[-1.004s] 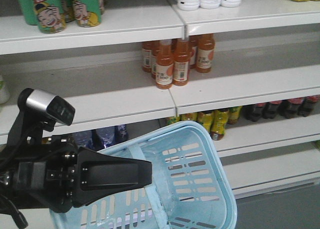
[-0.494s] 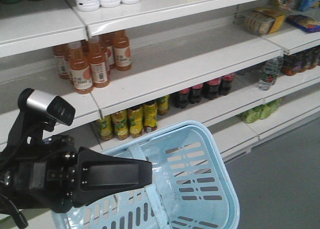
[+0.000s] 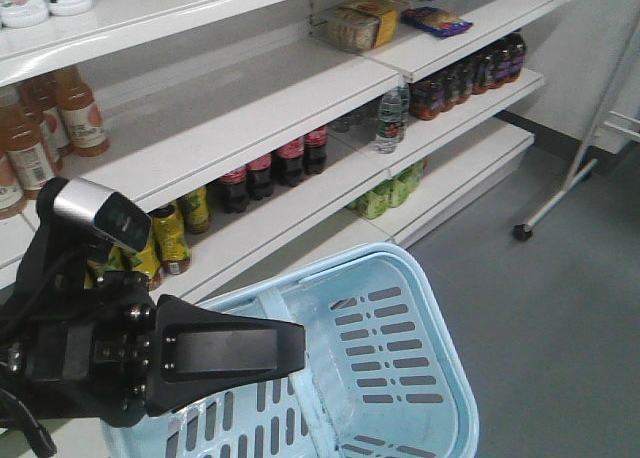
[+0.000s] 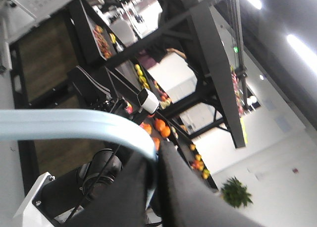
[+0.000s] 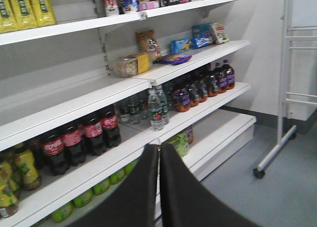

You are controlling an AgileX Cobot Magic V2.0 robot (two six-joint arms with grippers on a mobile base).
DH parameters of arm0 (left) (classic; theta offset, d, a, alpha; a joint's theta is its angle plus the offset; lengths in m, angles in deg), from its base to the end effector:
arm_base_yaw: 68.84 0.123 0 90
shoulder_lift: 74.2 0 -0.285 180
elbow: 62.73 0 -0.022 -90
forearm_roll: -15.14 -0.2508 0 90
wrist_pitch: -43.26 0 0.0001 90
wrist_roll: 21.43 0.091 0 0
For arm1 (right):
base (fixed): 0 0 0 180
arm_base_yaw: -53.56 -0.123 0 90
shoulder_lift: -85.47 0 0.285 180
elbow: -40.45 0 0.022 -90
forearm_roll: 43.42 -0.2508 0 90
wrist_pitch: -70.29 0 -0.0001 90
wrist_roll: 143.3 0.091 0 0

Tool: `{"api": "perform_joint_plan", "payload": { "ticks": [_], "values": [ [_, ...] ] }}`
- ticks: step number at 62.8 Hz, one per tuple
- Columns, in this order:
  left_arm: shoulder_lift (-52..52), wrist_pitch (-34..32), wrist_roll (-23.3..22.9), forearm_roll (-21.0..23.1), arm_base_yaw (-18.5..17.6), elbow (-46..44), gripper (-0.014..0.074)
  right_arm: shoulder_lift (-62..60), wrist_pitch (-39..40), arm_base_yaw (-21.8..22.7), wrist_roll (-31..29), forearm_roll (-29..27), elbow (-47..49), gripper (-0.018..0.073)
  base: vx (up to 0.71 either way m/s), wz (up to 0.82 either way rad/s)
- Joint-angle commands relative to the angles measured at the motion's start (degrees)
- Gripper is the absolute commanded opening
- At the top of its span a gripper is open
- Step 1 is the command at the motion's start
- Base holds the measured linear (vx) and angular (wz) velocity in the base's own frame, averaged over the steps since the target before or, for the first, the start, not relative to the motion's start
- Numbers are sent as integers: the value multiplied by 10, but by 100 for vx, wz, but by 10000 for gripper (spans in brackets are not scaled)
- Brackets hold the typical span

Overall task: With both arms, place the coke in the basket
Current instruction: 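Turn the base away from the shelf while holding the basket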

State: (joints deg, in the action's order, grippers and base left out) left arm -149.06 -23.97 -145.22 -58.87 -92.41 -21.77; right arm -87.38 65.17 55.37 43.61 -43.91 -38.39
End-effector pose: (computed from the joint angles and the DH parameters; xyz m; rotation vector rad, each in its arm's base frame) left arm 0.1536 -0.1550 0.3141 0.3761 1.8905 -1.9768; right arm 0.0568 -0.0017 0.1961 0.1271 1.5856 0.0767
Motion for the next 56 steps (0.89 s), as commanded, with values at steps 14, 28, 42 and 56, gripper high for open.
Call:
{"api": "perform_joint_plan", "payload": {
  "ticks": [14, 28, 42, 56],
  "values": [
    [13, -102, -1, 48, -4, -15, -6, -7, 41, -1, 0, 5, -4, -4, -4, -51],
    [13, -102, -1, 48, -4, -15, -6, -7, 41, -1, 0, 5, -4, -4, 0, -56],
    [13, -102, -1, 48, -4, -15, -6, -7, 41, -1, 0, 5, -4, -4, 6, -56],
    [13, -102, -1, 48, -4, -15, -6, -7, 41, -1, 0, 5, -4, -4, 12, -50]
  ]
}}
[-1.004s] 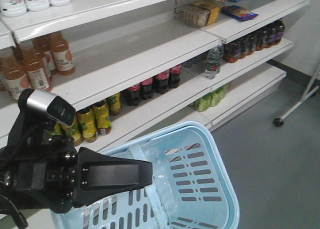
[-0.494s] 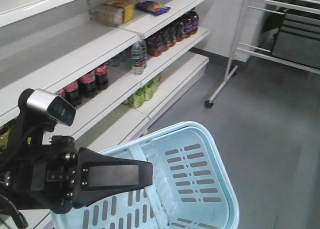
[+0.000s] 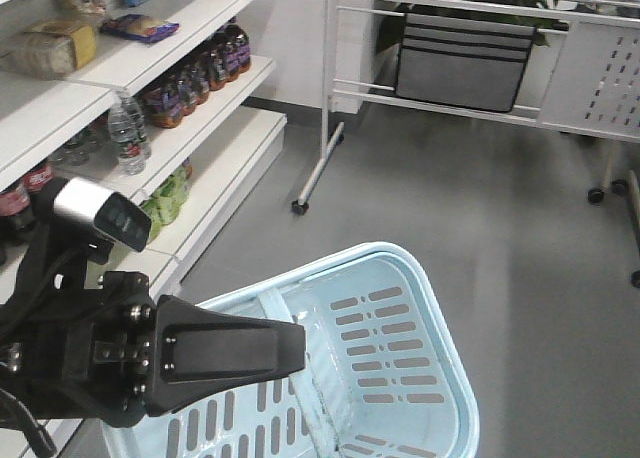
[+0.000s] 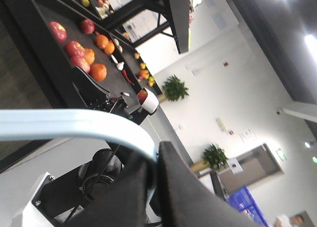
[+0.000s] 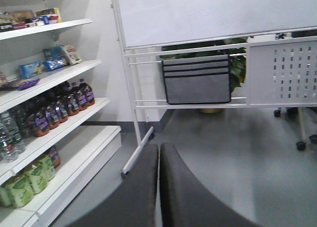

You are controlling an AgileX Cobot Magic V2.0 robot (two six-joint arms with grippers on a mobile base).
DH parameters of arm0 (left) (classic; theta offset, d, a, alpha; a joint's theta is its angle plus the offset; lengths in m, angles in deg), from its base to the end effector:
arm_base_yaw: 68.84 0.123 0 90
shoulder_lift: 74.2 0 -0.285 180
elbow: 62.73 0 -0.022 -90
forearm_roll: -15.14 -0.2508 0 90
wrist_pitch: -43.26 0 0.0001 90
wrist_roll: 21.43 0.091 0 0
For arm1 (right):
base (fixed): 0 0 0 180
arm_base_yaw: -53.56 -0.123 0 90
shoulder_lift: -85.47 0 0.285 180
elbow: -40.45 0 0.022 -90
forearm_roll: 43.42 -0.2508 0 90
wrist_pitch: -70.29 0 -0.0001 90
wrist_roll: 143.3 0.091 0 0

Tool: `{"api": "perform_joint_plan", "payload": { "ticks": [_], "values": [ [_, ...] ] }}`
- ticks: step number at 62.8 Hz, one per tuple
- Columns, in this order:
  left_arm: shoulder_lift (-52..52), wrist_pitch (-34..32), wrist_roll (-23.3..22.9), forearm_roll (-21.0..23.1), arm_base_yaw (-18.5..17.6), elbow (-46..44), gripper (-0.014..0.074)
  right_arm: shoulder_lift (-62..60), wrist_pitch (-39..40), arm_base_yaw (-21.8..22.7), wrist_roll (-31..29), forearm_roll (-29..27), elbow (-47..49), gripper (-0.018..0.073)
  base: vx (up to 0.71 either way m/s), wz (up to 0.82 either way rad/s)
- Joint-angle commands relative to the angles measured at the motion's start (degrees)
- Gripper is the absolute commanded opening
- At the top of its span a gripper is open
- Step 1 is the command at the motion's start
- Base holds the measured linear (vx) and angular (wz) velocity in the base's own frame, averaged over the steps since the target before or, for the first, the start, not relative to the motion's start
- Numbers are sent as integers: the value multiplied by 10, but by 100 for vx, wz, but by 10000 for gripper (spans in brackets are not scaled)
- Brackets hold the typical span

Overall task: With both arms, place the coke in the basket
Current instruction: 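Turn the base away from the shelf while holding the basket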

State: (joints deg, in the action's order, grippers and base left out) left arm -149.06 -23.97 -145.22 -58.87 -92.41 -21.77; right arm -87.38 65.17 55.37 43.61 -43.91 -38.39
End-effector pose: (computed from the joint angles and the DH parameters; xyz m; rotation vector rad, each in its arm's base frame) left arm 0.1536 -0.1550 0.3141 0.3761 1.8905 -1.9768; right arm 0.0568 -0.0017 0.1961 0.1271 1.5856 0.0767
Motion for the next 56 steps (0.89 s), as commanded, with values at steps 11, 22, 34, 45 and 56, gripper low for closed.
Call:
{"api": "perform_joint_plan", "payload": {
  "ticks": [11, 22, 34, 45, 56],
  "values": [
    [13, -102, -1, 48, -4, -15, -6, -7, 41, -1, 0, 5, -4, -4, 13, -48],
    [13, -102, -1, 48, -4, -15, -6, -7, 41, -1, 0, 5, -4, -4, 14, -47],
    [13, -102, -1, 48, -4, -15, -6, -7, 41, -1, 0, 5, -4, -4, 16, -38],
    [13, -102, -1, 48, -4, -15, -6, -7, 41, -1, 0, 5, -4, -4, 17, -24],
    [13, -102, -1, 48, -4, -15, -6, -7, 41, -1, 0, 5, -4, -4, 19, -14]
  ]
}}
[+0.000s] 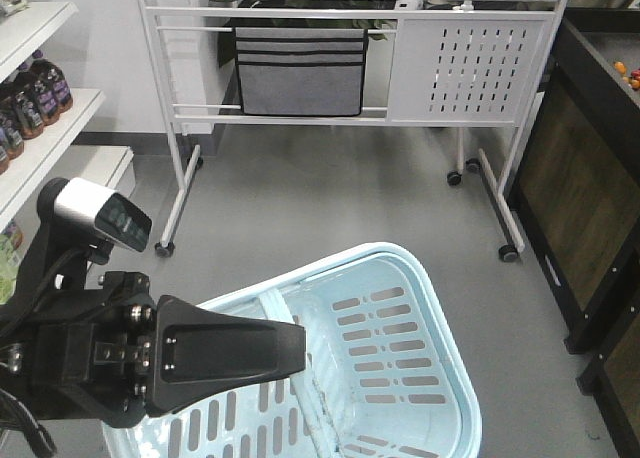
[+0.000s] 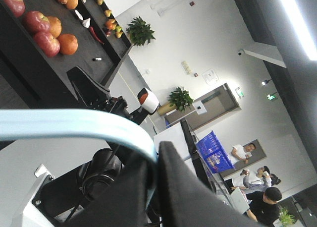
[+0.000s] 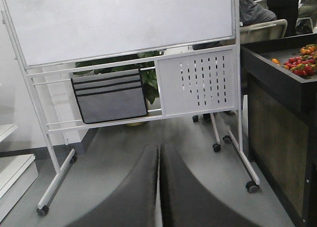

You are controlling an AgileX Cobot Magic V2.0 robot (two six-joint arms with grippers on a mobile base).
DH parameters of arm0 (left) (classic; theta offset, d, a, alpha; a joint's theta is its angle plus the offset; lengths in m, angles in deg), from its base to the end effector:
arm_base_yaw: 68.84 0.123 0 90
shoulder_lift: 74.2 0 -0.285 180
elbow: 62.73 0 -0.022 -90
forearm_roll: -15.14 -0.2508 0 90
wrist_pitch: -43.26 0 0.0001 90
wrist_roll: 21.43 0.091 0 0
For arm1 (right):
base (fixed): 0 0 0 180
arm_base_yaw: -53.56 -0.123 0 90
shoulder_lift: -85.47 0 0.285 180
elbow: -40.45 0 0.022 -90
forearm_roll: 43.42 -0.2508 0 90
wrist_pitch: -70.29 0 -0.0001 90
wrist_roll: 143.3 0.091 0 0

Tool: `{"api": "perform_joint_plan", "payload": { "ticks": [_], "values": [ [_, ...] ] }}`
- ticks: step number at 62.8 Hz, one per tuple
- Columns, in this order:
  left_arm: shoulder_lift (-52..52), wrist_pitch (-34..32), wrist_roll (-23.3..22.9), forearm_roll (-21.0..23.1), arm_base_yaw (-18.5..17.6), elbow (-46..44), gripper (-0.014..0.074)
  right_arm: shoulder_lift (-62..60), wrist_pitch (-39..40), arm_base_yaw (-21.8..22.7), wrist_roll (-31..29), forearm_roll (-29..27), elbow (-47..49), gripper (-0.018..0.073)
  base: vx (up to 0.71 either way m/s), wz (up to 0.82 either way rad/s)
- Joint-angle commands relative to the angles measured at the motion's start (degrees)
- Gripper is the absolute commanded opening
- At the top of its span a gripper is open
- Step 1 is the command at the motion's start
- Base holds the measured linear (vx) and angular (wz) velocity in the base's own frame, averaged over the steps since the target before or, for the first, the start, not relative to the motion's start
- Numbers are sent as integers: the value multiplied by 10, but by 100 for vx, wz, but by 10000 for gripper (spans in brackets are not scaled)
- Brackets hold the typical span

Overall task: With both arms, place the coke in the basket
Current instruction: 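Turn the base away from the shelf while holding the basket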

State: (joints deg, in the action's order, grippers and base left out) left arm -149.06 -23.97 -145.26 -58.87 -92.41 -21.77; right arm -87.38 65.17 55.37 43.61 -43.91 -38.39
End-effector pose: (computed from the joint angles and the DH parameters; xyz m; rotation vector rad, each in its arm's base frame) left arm 0.1536 -0.1550 0.3141 0.3755 1.8909 -1.9772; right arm 0.0568 -0.0017 0.1961 0.1271 1.5856 0.0767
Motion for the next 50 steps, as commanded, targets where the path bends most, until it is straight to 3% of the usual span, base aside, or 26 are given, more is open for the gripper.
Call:
{"api": "perform_joint_plan", "payload": {
  "ticks": [1, 50],
  "values": [
    [13, -102, -1, 48, -4, -15, -6, -7, 41, -1, 0, 5, -4, -4, 21, -9],
    [13, -102, -1, 48, -4, -15, -6, -7, 41, -1, 0, 5, -4, -4, 25, 2]
  ]
}}
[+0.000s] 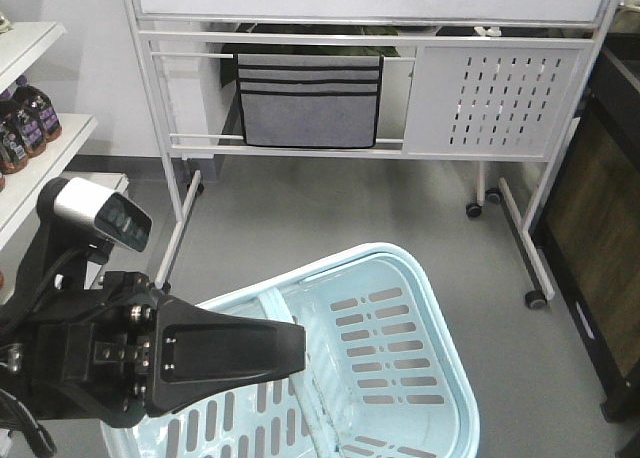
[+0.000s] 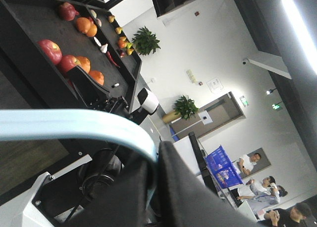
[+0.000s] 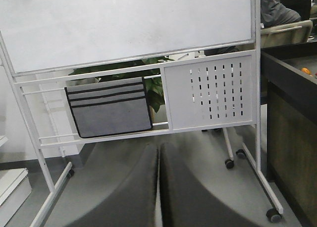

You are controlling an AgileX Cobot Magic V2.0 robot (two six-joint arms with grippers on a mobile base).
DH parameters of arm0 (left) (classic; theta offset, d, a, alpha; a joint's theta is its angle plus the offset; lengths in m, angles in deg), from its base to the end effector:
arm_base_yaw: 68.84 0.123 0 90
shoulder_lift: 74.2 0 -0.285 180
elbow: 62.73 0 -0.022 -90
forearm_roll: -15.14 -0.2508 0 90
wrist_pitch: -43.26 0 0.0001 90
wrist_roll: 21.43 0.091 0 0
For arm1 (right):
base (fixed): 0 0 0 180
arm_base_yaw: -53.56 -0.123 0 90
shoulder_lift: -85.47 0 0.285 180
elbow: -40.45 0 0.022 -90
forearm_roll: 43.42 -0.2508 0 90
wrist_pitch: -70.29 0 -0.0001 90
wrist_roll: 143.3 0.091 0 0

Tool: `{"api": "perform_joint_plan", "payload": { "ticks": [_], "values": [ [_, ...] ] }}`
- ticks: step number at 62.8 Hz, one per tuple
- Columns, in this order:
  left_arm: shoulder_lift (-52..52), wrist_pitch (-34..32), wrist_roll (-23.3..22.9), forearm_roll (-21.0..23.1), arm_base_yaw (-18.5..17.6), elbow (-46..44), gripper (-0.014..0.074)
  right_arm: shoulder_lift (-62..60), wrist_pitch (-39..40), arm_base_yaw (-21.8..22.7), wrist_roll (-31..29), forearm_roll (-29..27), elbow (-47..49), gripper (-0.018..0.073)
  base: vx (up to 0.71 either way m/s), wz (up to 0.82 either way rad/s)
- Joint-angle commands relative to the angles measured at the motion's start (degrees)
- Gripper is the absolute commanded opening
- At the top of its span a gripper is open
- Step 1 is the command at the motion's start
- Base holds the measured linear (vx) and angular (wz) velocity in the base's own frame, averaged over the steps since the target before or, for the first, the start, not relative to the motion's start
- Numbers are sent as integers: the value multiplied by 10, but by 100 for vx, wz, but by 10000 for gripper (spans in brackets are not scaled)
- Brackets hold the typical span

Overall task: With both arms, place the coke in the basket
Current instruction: 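Turn the base away from the shelf while holding the basket, then drive the base to the shelf with the red Coca-Cola bottle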

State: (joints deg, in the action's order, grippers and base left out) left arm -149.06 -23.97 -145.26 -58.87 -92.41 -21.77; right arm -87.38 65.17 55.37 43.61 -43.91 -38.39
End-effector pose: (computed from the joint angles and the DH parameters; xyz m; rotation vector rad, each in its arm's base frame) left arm 0.1536 -0.1550 0.3141 0.3755 1.8909 -1.9772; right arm 0.0568 -0.0017 0.1961 0.1271 1.5856 0.0767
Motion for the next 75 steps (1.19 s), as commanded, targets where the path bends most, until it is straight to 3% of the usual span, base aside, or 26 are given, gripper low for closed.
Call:
{"api": "perform_joint_plan", "payload": {
  "ticks": [1, 75],
  "values": [
    [13, -102, -1, 48, -4, -15, -6, -7, 41, -1, 0, 5, -4, -4, 27, 4],
    [13, -100, -1, 48, -4, -15, -6, -7, 41, -1, 0, 5, -4, -4, 28, 11]
  ]
}}
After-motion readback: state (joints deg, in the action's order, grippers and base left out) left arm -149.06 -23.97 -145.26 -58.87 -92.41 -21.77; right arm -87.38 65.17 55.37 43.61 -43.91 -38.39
